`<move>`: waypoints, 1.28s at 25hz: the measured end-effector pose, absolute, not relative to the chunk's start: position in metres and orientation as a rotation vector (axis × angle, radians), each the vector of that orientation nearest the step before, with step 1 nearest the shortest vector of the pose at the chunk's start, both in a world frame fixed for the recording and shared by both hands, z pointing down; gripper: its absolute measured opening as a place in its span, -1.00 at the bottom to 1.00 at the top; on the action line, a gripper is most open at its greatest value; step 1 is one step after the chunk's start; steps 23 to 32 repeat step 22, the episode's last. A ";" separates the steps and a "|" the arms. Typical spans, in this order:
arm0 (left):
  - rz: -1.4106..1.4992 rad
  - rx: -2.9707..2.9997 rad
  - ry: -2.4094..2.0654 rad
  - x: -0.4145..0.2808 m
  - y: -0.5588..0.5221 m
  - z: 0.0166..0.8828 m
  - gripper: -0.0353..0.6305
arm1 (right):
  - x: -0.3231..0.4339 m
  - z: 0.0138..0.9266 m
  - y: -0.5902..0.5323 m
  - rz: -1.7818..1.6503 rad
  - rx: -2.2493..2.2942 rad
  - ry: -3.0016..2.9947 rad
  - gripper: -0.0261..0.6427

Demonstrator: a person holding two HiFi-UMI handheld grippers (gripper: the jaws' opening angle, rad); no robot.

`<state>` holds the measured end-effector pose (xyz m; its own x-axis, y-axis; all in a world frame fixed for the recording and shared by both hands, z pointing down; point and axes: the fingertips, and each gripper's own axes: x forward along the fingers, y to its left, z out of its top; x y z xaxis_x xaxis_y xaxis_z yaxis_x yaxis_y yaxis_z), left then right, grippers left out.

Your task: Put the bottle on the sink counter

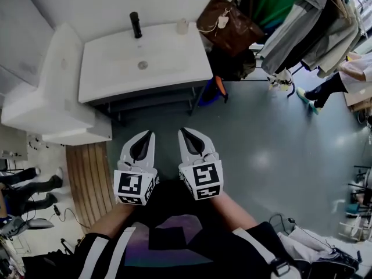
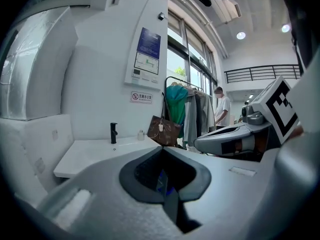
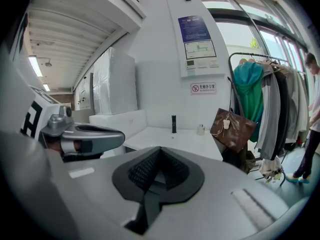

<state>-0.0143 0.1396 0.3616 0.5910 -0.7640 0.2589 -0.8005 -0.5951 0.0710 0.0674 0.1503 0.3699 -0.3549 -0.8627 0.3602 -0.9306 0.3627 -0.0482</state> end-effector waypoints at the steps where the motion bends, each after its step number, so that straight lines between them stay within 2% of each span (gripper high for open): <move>1: 0.295 2.645 -1.298 -0.017 0.141 0.361 -0.90 | 0.064 0.370 0.151 0.360 1.602 -2.344 -0.92; 32: 0.268 2.705 -1.179 -0.030 0.151 0.361 -0.90 | 0.054 0.370 0.169 0.369 1.693 -2.268 -0.92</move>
